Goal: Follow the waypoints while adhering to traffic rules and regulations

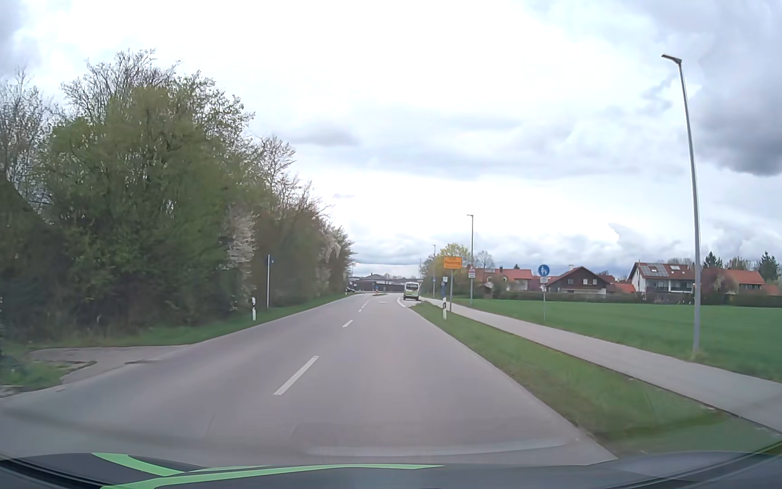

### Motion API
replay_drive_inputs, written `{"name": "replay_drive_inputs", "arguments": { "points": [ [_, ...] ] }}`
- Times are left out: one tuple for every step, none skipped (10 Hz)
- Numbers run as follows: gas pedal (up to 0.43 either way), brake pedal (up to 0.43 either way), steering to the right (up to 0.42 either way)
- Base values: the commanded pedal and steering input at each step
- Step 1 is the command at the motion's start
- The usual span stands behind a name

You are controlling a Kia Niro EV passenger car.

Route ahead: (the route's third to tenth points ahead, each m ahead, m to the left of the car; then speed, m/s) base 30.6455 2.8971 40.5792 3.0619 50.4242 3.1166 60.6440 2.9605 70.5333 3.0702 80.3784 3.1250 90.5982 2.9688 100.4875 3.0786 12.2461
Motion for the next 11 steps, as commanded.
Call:
{"name": "replay_drive_inputs", "arguments": {
  "points": [
    [0.0, 0.0, -0.006],
    [0.0, 0.0, -0.006],
    [0.0, 0.0, -0.006],
    [0.008, 0.0, -0.006],
    [0.02, 0.0, -0.006],
    [0.028, 0.0, -0.006],
    [0.047, 0.0, -0.006],
    [0.059, 0.0, -0.006],
    [0.059, 0.0, -0.005],
    [0.067, 0.0, -0.005],
    [0.067, 0.0, -0.005]
  ]
}}
